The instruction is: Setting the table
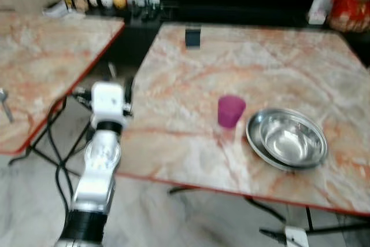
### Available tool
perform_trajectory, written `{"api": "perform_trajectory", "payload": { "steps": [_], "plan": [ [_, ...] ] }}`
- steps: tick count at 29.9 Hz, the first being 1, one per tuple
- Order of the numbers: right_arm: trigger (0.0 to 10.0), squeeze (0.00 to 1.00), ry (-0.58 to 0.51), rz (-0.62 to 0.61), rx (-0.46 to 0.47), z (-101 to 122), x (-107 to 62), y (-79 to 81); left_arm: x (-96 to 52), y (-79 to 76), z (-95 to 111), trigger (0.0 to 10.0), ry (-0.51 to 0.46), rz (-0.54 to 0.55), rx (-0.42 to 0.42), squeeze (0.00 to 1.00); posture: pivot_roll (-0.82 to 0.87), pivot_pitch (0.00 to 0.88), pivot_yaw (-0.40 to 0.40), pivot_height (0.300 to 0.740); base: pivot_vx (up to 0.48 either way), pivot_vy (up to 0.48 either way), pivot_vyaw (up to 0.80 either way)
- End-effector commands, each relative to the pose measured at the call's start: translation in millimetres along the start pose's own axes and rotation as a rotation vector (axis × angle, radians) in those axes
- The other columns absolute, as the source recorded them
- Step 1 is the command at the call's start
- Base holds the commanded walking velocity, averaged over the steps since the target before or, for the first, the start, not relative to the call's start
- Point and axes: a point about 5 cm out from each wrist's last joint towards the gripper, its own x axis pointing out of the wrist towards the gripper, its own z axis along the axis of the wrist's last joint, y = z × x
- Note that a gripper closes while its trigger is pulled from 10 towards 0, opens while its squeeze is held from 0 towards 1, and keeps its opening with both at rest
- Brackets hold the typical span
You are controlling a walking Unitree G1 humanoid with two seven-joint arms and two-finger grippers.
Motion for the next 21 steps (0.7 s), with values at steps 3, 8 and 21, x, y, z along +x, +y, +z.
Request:
{"api": "perform_trajectory", "payload": {
  "steps": [3, 8, 21],
  "plan": [
    [10.0, 0.0, -0.008, 0.017, -0.001, 1.7, 0.8, 6.1, -0.6, 4.4, 0.6, 10.0, -0.002, 0.009, 0.012, 0.0, 0.08, 0.0, -0.033, 0.74, 0.0, 0.33, 0.0],
    [10.0, 0.0, -0.007, 0.018, -0.003, 1.2, 0.7, 6.4, -0.2, 4.1, 1.0, 10.0, -0.004, 0.008, 0.011, 0.0, 0.08, 0.0, -0.032, 0.74, 0.0, 0.328, 0.0],
    [10.0, 0.0, -0.012, 0.018, 0.004, 2.9, 1.0, 6.7, -0.7, 5.2, 1.0, 10.0, 0.001, 0.018, 0.008, 0.0, 0.08, 0.0, -0.033, 0.74, 0.0, 0.33, 0.0]
  ]
}}
